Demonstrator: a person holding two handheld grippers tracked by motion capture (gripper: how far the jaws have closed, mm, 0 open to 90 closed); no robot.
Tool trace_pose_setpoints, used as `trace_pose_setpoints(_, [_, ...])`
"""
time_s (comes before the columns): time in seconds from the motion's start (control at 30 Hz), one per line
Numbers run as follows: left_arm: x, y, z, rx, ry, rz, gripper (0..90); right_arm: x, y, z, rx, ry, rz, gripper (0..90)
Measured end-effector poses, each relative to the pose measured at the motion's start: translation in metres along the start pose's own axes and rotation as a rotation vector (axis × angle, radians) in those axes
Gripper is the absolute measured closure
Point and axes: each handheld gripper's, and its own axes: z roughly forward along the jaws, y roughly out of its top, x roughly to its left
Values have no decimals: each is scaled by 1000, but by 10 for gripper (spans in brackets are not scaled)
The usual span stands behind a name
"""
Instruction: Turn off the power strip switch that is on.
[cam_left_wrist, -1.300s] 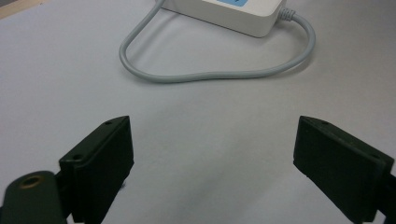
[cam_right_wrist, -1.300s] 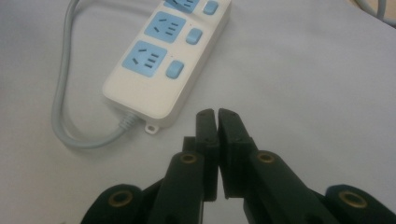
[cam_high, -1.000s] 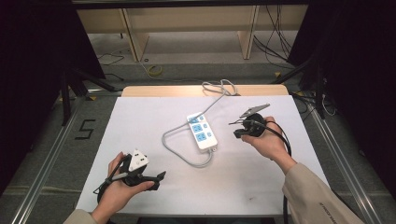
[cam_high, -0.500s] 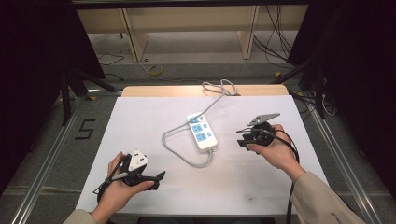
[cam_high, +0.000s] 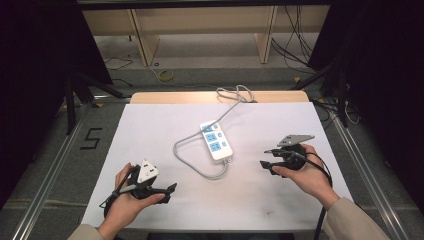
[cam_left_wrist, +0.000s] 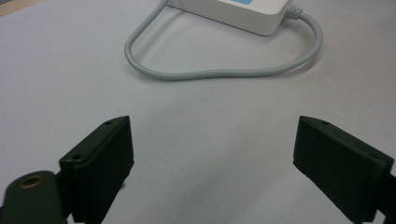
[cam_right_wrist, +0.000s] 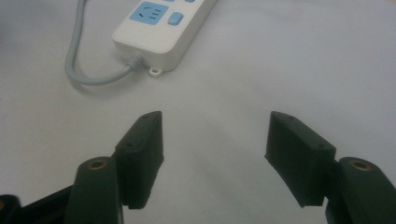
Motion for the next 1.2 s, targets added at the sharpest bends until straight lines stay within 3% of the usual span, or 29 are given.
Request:
trace_pose_setpoints(0.67, [0,0,-1,2,1,9,118,12,-45,-19,-108,26,34,289])
trace_pose_setpoints(1.2, [-2,1,-1,2,-3,15,119,14,-51,-30,-155,3,33,281])
